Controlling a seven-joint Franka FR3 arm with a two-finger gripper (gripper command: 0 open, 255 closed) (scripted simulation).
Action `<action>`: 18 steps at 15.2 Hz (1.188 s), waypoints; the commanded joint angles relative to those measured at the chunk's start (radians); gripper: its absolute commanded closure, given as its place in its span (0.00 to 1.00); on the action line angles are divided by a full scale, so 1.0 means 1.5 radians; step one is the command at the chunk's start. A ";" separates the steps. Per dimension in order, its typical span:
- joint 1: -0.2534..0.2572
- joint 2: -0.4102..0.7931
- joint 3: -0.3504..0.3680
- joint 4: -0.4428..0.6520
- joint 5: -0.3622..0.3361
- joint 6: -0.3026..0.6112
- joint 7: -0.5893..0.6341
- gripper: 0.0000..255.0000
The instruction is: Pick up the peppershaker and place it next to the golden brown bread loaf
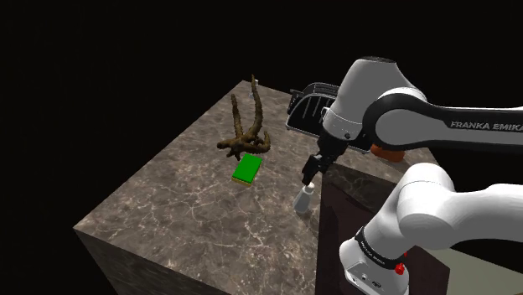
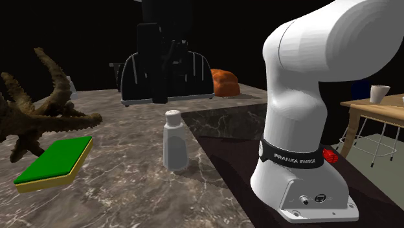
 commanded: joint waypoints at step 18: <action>0.015 0.027 0.015 -0.063 0.021 0.093 0.001 1.00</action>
